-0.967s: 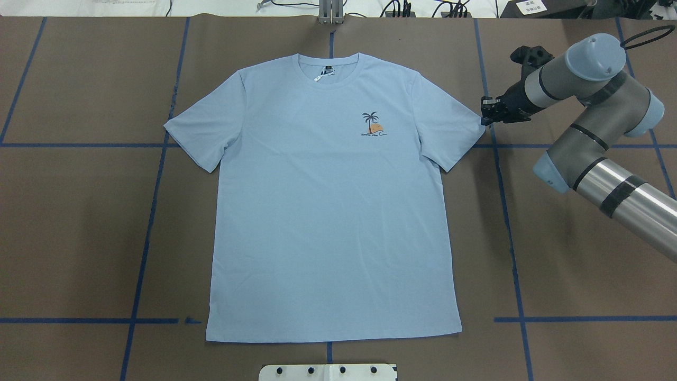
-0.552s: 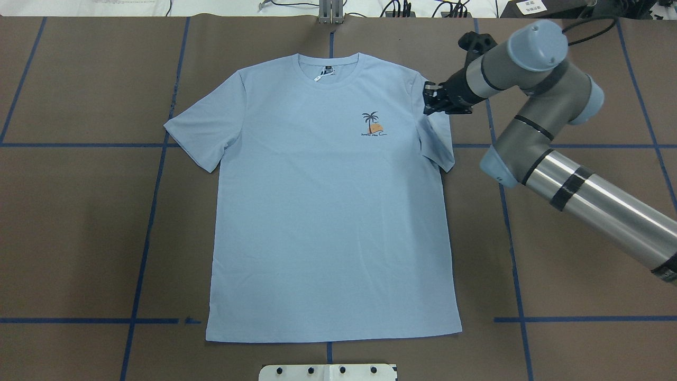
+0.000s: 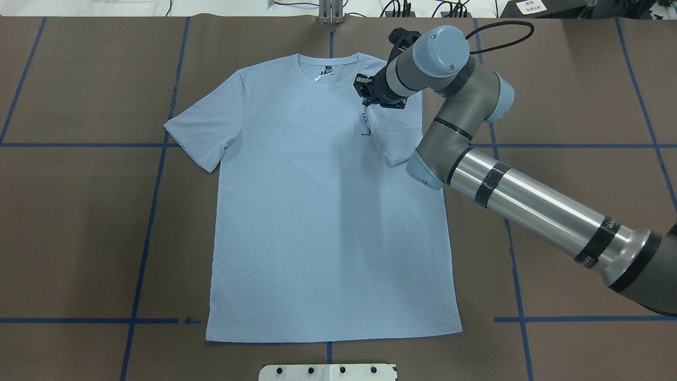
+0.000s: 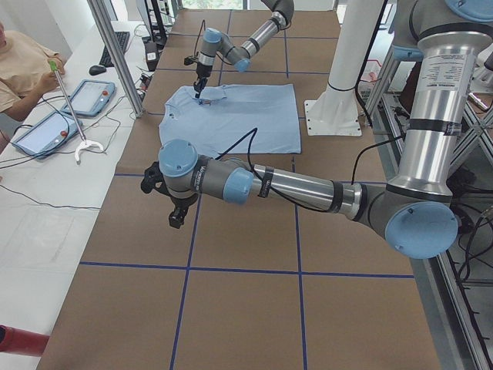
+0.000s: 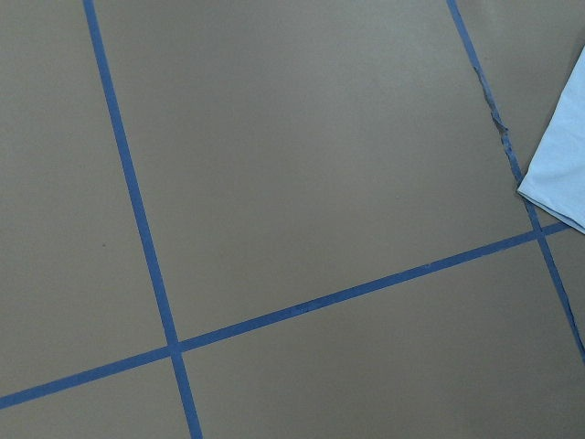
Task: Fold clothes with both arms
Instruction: 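Grasp the sleeve with the right gripper and fold it inward over the shirt body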
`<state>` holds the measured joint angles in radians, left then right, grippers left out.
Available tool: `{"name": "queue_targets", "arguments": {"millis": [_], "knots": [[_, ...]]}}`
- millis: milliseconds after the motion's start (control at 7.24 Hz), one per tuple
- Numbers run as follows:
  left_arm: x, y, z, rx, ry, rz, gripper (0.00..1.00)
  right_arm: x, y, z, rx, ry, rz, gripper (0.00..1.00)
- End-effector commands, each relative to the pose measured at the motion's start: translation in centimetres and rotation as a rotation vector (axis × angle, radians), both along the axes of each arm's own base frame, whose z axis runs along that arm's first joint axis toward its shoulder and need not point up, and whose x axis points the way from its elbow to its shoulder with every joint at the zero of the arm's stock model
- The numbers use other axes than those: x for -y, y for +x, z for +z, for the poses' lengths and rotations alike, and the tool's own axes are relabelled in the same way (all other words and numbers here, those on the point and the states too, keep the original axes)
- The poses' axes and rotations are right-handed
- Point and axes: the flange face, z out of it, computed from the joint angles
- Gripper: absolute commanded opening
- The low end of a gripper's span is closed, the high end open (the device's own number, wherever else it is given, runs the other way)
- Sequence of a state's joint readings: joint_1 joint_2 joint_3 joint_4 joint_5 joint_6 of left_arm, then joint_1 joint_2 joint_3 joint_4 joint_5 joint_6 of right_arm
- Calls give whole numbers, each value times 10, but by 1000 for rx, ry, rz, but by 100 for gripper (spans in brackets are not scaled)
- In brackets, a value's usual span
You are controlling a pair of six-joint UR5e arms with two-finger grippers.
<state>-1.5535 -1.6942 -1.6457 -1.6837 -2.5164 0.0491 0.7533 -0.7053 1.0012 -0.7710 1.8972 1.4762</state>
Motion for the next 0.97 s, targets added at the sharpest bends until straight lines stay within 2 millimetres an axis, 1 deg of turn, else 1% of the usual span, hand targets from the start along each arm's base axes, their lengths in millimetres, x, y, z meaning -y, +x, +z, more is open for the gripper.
{"name": "queue_targets", "arguments": {"millis": [0,138,276,414,552,690,829], "knots": [[7,44,-26,-41,36,45,100,-10,-17,-26,8,43,21,100],[15,95,-57,-102,-1,10,100,-16,-14,-41,32,50,23,100],[7,145,-78,-189,-117,-58,100,-25,-3,-36,17,36,23,100],[22,198,-110,-268,-171,-68,100,-28,18,-43,36,52,37,100],[45,265,-135,-277,-180,-76,100,-24,46,-27,39,53,64,100],[63,328,-153,-277,-122,-69,100,-23,72,-6,34,54,84,100],[84,343,-141,-261,-146,-75,100,-25,101,8,32,59,101,100]]}}
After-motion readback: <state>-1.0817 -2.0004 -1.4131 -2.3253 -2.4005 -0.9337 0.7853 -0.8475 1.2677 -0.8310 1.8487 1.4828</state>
